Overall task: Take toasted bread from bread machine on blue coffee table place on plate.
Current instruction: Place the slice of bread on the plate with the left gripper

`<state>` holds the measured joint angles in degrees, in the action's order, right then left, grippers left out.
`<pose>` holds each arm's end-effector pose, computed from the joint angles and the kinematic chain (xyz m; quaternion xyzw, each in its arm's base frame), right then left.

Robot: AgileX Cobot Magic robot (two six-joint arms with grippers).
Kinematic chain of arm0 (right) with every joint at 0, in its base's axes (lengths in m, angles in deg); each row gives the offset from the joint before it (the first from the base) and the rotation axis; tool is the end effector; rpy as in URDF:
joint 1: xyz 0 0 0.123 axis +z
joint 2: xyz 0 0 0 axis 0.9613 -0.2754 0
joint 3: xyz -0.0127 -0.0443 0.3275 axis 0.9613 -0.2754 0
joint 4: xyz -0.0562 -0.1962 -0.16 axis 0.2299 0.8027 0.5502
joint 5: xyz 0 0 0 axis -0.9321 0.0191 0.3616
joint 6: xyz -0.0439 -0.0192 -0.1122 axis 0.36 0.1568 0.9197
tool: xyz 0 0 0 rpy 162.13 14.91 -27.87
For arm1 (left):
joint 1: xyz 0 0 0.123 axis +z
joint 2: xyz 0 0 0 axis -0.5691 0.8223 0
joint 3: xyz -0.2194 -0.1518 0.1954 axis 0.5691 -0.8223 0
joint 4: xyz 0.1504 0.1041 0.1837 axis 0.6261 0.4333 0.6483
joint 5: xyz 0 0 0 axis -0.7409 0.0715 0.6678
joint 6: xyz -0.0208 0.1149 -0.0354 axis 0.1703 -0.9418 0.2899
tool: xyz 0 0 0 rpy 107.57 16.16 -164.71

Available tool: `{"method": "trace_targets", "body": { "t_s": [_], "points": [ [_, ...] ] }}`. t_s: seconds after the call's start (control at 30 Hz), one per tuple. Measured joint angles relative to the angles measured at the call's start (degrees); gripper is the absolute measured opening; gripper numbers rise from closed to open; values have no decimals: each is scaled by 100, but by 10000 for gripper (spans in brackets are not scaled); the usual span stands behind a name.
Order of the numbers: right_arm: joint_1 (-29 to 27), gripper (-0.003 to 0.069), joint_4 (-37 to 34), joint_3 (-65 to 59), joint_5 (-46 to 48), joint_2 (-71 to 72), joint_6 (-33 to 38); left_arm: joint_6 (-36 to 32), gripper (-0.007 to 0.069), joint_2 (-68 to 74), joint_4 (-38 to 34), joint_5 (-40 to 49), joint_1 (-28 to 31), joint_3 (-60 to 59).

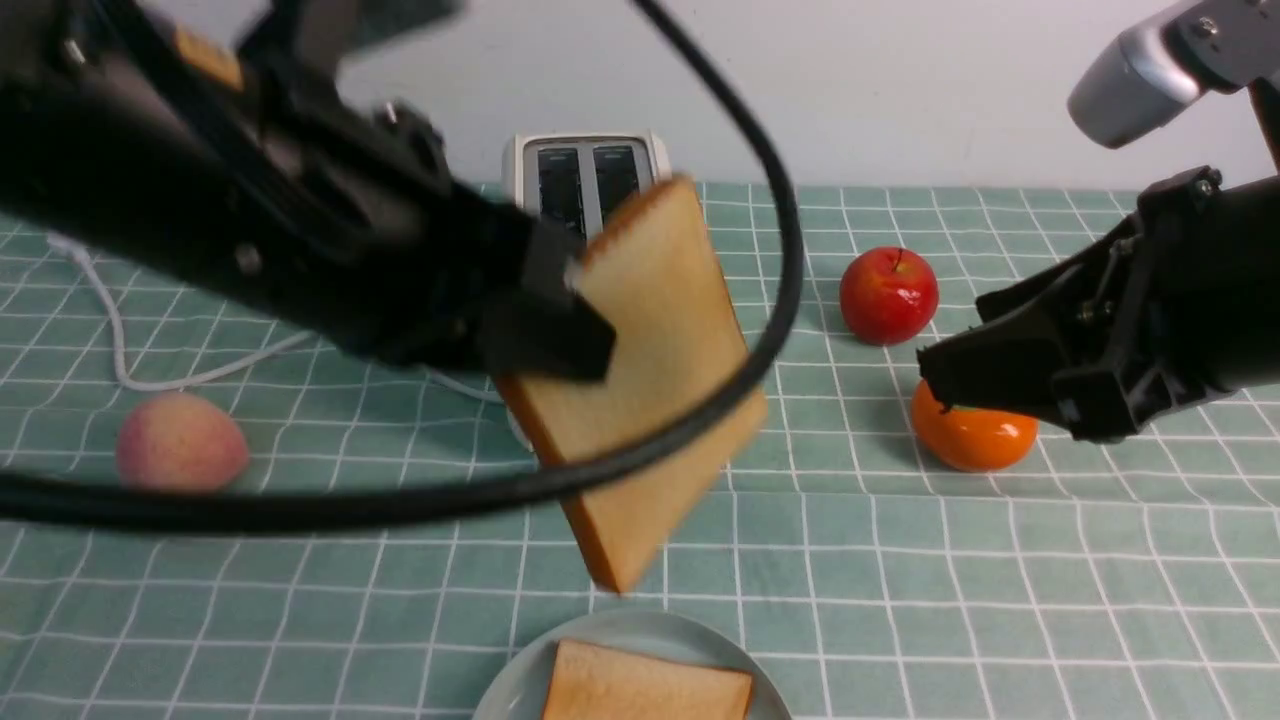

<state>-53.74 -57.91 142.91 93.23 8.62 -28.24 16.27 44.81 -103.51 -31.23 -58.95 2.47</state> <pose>0.2153 0.1318 0.4127 -0.3382 0.8214 0.2112 0.4078 0.2282 -0.1740 0.3883 0.1646 0.8808 -0.3663 0.2509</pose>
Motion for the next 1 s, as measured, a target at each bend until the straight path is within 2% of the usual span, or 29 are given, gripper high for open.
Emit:
{"method": "trace_targets", "body": {
  "t_s": [0.03, 0.07, 0.13, 0.2, 0.3, 0.33, 0.63, 0.8, 0.87, 1.0],
  "points": [
    [0, 421, 6, 0, 0, 0, 0, -211, 100, 42, -446, -117, 0, -360],
    [0, 421, 6, 0, 0, 0, 0, -211, 100, 42, -535, -117, 0, -428],
    [0, 421, 12, 0, 0, 0, 0, -795, 100, 205, -1502, -372, 0, -1119],
    [0, 421, 12, 0, 6, 0, 0, -1033, 100, 433, -2175, -620, -5, -1575],
    [0, 421, 12, 0, 10, 0, 0, -934, 100, 646, -2622, -879, -5, -1880],
    [0, 421, 12, 0, 32, 0, 5, -686, 100, 843, -2872, -1083, -5, -2101],
    [0, 421, 12, 0, 92, 0, 5, 51, 118, 1539, -2797, -1234, -5, -2232],
    [0, 421, 12, 0, 99, 0, 5, 122, 300, 1556, -2292, -1234, -5, -2232],
    [0, 421, 12, 0, 110, 0, 5, 190, 414, 1506, -1928, -1234, 32, -2232],
    [0, 421, -21, 0, 146, 0, 5, 577, 586, 1239, -1265, -1230, 388, -2232]
  ]
}}
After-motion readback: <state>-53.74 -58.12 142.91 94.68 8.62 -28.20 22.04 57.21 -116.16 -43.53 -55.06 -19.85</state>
